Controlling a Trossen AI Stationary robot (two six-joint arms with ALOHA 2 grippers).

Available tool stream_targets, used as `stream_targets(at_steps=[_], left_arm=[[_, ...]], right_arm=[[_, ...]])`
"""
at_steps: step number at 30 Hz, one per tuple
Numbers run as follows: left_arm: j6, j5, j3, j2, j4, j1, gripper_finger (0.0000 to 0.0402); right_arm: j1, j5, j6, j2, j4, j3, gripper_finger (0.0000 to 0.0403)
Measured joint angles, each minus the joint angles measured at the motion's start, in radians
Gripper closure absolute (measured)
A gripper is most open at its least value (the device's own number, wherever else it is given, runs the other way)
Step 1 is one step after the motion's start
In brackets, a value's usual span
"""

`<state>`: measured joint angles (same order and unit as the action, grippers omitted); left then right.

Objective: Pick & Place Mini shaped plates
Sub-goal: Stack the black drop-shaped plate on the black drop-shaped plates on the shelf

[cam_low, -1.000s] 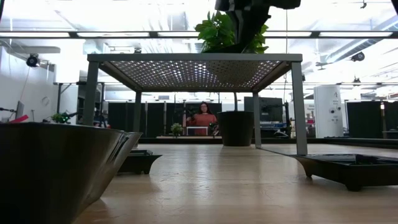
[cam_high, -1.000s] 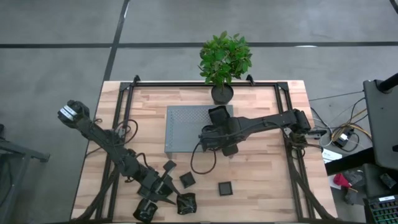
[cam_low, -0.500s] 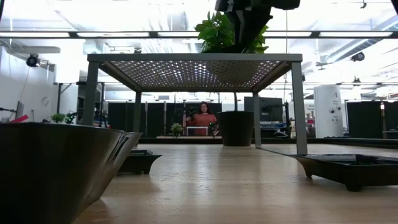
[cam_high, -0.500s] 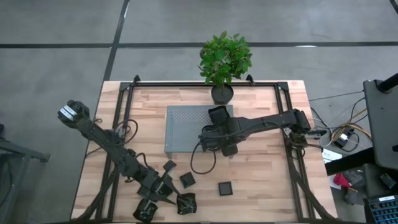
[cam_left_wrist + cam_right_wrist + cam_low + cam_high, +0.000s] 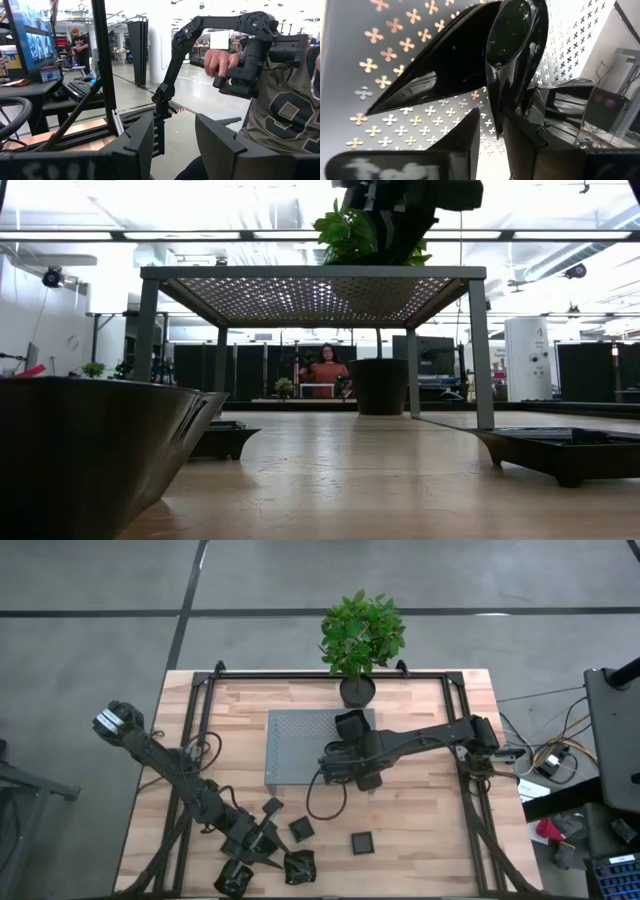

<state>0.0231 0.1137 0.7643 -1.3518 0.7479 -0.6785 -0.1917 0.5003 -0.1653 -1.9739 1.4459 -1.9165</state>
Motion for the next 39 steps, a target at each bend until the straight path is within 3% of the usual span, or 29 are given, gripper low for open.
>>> stream_targets(at_steps=[13,34,39], left_arm=[[0.003,0.0,0.0,0.0,0.0,0.0,0.0261],[0.018,0.0,0.0,0.0,0.0,0.003,0.0261],[0.019,0.0,0.0,0.0,0.0,0.003,0.0261]], right_arm=[[0.001,0.0,0.0,0.001,-0.008,0.008,0.0392],[-0.014,-0.006,0.107,0.006,0.094,-0.034,0.0395],[-0.025,-0.087,0.151,0.006,0.094,-0.108,0.0395]])
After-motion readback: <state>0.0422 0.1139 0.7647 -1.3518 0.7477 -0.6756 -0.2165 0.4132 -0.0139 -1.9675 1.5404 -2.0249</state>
